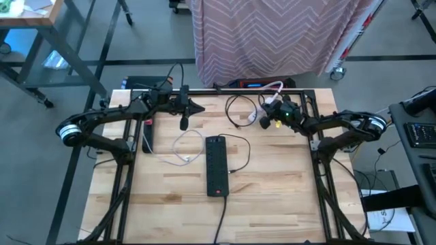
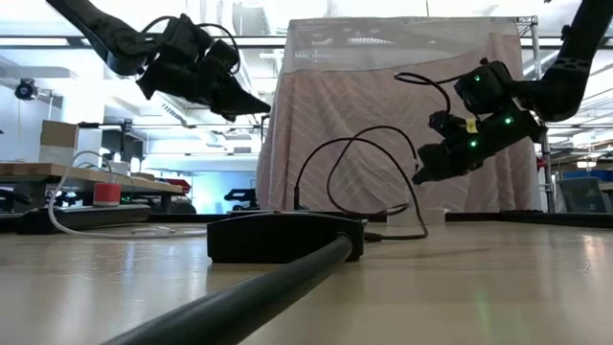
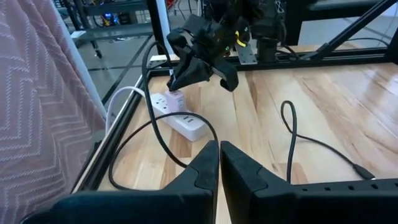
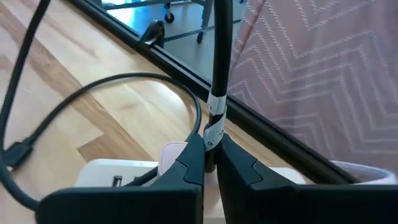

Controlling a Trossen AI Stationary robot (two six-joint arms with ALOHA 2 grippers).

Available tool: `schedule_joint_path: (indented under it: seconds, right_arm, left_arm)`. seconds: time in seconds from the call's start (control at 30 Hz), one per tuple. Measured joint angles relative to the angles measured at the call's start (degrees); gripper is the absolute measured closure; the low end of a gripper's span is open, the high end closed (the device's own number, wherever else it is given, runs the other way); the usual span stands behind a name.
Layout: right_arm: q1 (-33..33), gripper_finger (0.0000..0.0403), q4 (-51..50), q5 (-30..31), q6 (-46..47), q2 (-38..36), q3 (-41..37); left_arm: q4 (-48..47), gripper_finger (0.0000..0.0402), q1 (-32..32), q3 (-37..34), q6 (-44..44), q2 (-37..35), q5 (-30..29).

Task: Insert USB
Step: Insert the black charger cable into the pink charger adapter, then return to Home Position

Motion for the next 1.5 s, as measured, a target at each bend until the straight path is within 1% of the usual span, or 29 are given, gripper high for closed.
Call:
schedule_joint_path:
  seconds: [0.07,0.2,0.43,0.6,0.7,0.8,0.87,0.97,1.1,1.3,1.37,1.5]
  right_arm:
    - [-0.2,0.0398,-0.5,0.5,1.0,0.0,0.0]
    - [-0.4,0.0399,-1.9,1.0,6.3,0.0,0.0]
    - [-0.4,0.0399,-3.5,1.2,6.7,-0.1,0.0]
    - [-0.4,0.0397,-3.3,1.3,10.5,-0.1,0.0]
    - [-0.4,0.0374,-3.7,1.3,10.6,-0.2,0.4]
    - [-0.5,0.0334,-6.0,1.4,11.6,-1.0,1.4]
    - [-0.5,0.0307,-8.4,1.5,11.6,-2.5,2.4]
    - [-0.5,0.0267,-16.2,1.3,10.4,-5.7,5.2]
    - [-0.4,0.0225,-29.1,0.9,5.1,-11.8,10.9]
    - [-0.4,0.0195,-42.1,0.8,3.4,-21.5,21.0]
    - [-0.4,0.0190,-43.7,0.8,3.4,-23.8,23.4]
    - [-0.4,0.0183,-43.7,0.8,3.4,-26.9,26.9]
  left_arm:
    - [0.3,0.0396,0.0,0.0,-1.4,0.0,0.0]
    - [0.4,0.0400,-0.2,0.8,-3.1,0.0,0.0]
    - [0.3,0.0396,-1.9,1.6,-4.3,0.0,0.0]
    - [0.2,0.0401,-2.1,1.6,-5.7,-0.3,0.0]
    - [-0.1,0.0398,-2.2,1.6,-8.3,-1.7,0.0]
    - [-1.6,0.0393,-2.7,1.6,-9.3,-4.1,0.0]
    - [-5.5,0.0389,-3.7,1.5,-8.8,-5.6,0.0]
    - [-12.6,0.0379,-5.1,1.3,-8.6,-8.1,0.0]
    - [-14.8,0.0360,-6.1,0.7,-12.1,-11.8,-0.4]
    - [-13.7,0.0343,-6.3,0.6,-20.4,-15.1,-0.4]
    - [-13.6,0.0340,-6.3,0.6,-21.4,-15.8,-0.4]
    - [-13.6,0.0336,-6.3,0.6,-21.6,-16.5,-0.4]
